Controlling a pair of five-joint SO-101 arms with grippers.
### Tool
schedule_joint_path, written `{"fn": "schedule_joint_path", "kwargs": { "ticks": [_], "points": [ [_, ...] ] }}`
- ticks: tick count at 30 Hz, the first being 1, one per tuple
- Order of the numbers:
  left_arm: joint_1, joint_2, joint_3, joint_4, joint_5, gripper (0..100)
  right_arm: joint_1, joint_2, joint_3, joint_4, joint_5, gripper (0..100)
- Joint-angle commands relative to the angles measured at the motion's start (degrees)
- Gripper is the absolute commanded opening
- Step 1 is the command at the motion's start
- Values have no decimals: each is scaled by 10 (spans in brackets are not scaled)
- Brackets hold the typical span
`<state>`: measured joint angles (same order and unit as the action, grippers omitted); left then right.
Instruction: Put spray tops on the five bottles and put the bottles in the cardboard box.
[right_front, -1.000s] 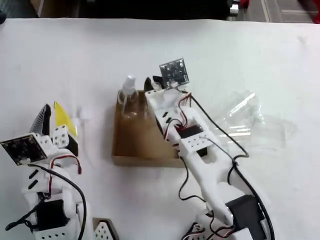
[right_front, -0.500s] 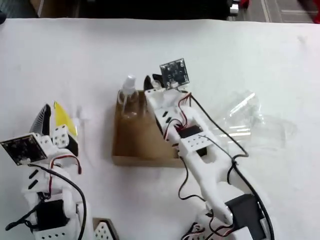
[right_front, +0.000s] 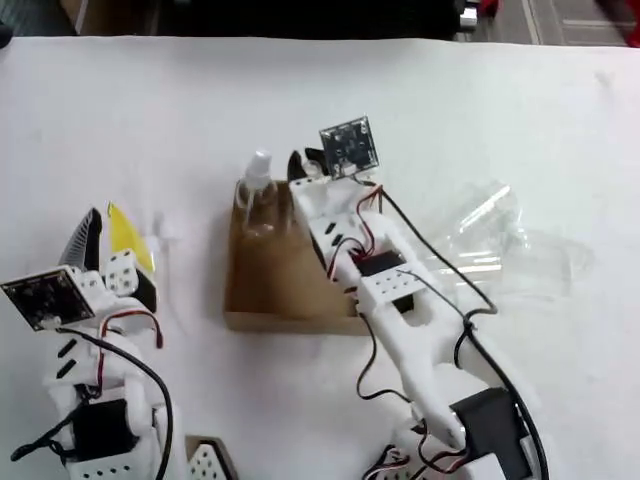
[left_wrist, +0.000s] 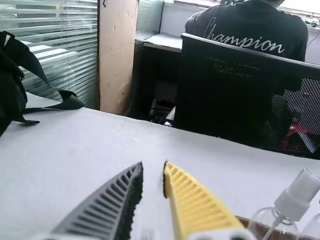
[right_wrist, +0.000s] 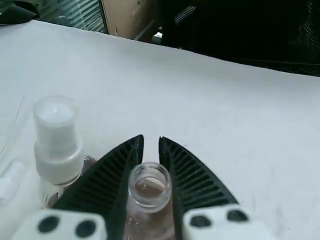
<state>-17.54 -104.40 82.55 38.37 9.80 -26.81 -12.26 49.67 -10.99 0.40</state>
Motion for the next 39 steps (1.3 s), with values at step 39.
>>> {"fn": "schedule_joint_path", "kwargs": {
  "ticks": [39],
  "points": [
    [-3,-4,-4,-15,6,72,-29,49,-28,-46,37,158]
  ]
}}
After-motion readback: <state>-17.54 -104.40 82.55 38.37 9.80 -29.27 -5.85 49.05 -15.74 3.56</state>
